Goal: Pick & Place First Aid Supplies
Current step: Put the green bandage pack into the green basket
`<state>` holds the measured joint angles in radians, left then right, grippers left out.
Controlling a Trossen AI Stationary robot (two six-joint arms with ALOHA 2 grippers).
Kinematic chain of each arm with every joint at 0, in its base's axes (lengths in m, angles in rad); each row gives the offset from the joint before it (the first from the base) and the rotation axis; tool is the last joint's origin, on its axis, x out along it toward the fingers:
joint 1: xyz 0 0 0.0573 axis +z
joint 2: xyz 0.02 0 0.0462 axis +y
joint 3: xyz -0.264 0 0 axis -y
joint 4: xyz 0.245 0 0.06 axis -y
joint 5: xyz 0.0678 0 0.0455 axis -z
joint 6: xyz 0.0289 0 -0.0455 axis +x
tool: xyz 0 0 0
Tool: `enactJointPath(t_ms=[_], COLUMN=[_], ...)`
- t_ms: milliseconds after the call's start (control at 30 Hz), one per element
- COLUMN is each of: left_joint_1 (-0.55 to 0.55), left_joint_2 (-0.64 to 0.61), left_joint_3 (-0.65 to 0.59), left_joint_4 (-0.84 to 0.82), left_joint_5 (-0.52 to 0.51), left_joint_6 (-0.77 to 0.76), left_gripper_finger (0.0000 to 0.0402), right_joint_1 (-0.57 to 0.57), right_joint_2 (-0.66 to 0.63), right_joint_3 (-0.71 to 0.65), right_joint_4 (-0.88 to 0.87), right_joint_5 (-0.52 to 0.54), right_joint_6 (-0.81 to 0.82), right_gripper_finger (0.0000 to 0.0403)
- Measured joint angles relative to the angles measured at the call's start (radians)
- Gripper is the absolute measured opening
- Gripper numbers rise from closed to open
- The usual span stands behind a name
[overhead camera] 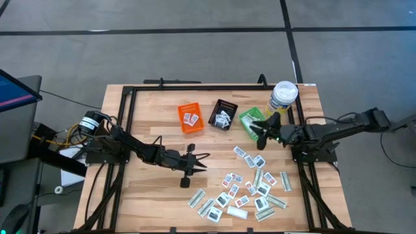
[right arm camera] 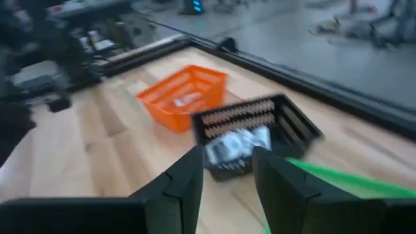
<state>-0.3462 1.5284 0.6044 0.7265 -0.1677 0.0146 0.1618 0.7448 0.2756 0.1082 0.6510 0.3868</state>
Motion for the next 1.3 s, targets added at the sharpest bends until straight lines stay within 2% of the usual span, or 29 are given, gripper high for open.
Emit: enactJointPath(t_ms=[167,300,400,567,767,1000,1167,1300], left_joint_1=[-0.019,-0.083,-0.121,-0.158,-0.153,-0.135,-0.135,-0.143], left_joint_2=[0.0,0.0,0.0,0.0,0.098,0.23,0.252,0.277], left_joint_3=[0.0,0.0,0.0,0.0,0.0,0.0,0.0,0.0], left_joint_4=[-0.036,-0.126,-0.188,-0.187,-0.091,0.015,0.117,0.122], left_joint_5=[0.134,0.162,0.141,0.098,0.086,0.059,0.063,0.078], left_joint_6=[-0.15,-0.181,-0.216,-0.198,-0.173,-0.177,-0.176,-0.178], left_gripper_finger=[0.0079,0.0094,0.0111,0.0142,0.0164,0.016,0.0151,0.0148], right_joint_1=[0.063,0.097,0.107,0.104,0.104,0.099,0.092,0.078], right_joint_2=[0.126,0.22,0.287,0.402,0.52,0.615,0.662,0.67], right_joint_3=[0.0,0.001,0.021,0.094,0.208,0.281,0.287,0.286], right_joint_4=[0.248,0.387,0.4,0.401,0.402,0.39,0.391,0.386], right_joint_5=[0.0,-0.001,-0.037,-0.103,-0.103,-0.104,-0.105,-0.104], right_joint_6=[-0.15,-0.249,-0.263,-0.267,-0.318,-0.318,-0.318,-0.318], right_gripper_finger=[0.0144,0.0163,0.0183,0.022,0.0241,0.024,0.024,0.024])
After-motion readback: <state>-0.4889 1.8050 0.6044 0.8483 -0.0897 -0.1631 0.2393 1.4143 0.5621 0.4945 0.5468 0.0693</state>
